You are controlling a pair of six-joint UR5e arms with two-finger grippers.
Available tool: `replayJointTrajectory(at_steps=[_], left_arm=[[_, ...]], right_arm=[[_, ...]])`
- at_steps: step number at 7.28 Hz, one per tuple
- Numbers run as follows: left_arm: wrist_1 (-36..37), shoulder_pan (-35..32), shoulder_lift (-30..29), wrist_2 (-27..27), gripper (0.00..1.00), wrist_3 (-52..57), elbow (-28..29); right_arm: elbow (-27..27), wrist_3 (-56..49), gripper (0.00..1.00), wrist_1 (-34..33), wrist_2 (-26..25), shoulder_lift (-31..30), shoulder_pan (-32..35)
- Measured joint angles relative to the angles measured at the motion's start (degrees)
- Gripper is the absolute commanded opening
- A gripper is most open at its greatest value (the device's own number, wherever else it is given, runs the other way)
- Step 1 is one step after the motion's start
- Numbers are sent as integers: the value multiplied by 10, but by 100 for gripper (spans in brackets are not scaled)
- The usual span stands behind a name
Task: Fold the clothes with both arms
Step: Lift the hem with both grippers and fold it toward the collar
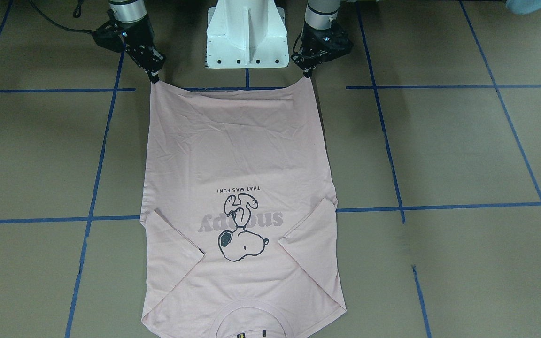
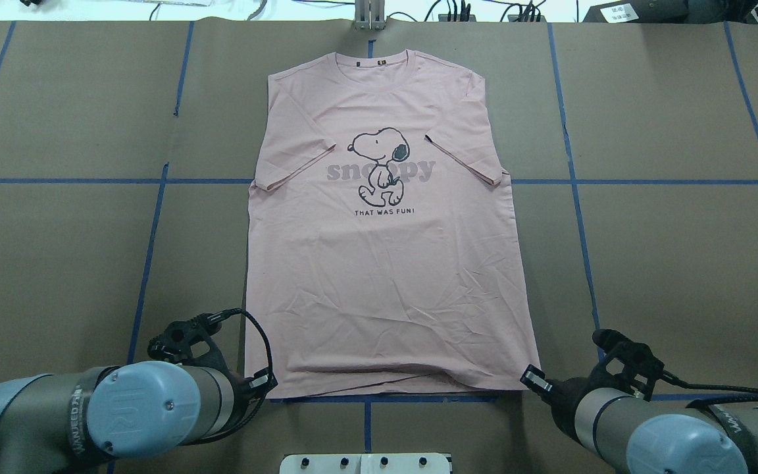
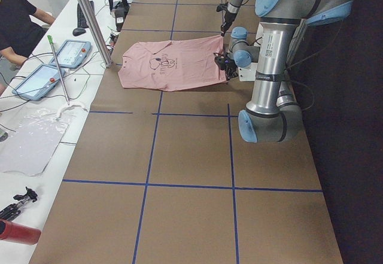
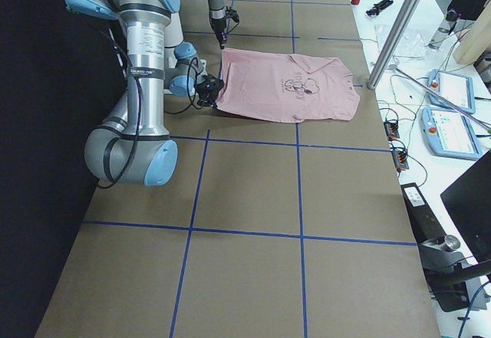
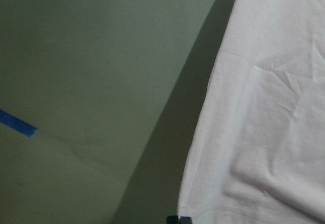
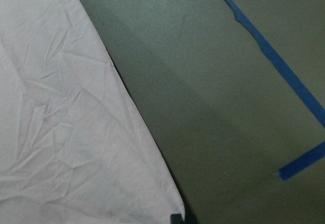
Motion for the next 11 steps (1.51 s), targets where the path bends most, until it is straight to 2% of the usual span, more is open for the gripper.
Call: replayJointTrajectory(at_steps=[4,5,6,8,9,11], left_arm=[[96,11,23,-22,0,6,-129],[102,3,16,-30,0,3,-131],[104,-23,-5,-26,0,6,-106],[91,-126,-61,-18,0,75,-19],[57,-181,-74,-18,0,126,27],[-41,-249,-98,-17,0,174,138]], right_arm=[[81,0,0,0,-4,-57,-22],[82,-10,0,0,-10,-58,-9],[66,-41,0,0,-16,-43,18],[-22,-137,0,-1,-10,48,115],[-89,-189,0,-1,9,110,177],[-220,-270,0,-1,46,220,284]])
